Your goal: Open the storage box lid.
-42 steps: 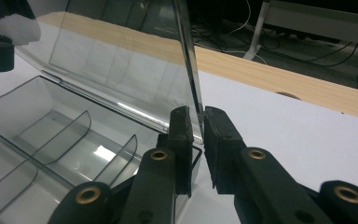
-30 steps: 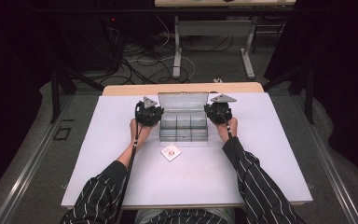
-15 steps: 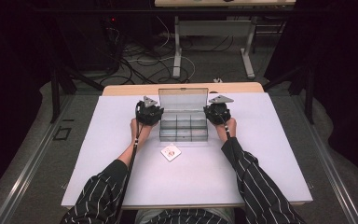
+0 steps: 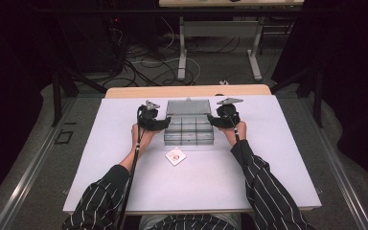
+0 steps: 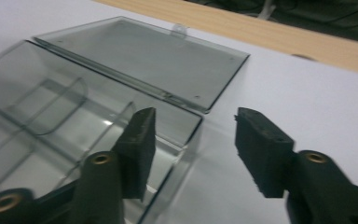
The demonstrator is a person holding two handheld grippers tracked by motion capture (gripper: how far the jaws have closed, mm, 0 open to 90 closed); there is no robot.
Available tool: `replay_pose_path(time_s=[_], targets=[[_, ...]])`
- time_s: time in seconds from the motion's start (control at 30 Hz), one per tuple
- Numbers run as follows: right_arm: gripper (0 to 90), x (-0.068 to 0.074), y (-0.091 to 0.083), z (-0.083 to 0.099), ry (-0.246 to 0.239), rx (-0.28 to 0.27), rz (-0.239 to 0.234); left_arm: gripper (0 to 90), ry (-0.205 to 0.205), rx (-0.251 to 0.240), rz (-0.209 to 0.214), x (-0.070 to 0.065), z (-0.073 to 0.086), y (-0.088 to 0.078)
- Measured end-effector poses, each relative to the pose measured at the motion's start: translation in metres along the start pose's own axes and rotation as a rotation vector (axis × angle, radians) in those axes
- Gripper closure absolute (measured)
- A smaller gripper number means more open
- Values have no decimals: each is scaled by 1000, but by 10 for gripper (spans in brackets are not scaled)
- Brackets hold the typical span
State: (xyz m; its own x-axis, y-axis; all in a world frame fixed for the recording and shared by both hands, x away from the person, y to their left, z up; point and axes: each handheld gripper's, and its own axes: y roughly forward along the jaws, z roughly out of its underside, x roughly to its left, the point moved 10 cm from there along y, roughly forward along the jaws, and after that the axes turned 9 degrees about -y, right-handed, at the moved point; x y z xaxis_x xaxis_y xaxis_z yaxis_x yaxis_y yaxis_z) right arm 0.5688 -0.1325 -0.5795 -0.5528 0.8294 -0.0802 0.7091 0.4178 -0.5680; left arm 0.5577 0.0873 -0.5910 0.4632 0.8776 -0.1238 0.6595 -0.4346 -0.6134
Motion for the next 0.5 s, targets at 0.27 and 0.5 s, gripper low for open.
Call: replay_pose_path(time_s=[0.27,0.5], targets=[[217,27,-19,3,-17,43,-124,149,50,81,8,-12,27,-24],[138,39,-44,21,-57,45,-176,77,82,106,20,-22,38,-39]])
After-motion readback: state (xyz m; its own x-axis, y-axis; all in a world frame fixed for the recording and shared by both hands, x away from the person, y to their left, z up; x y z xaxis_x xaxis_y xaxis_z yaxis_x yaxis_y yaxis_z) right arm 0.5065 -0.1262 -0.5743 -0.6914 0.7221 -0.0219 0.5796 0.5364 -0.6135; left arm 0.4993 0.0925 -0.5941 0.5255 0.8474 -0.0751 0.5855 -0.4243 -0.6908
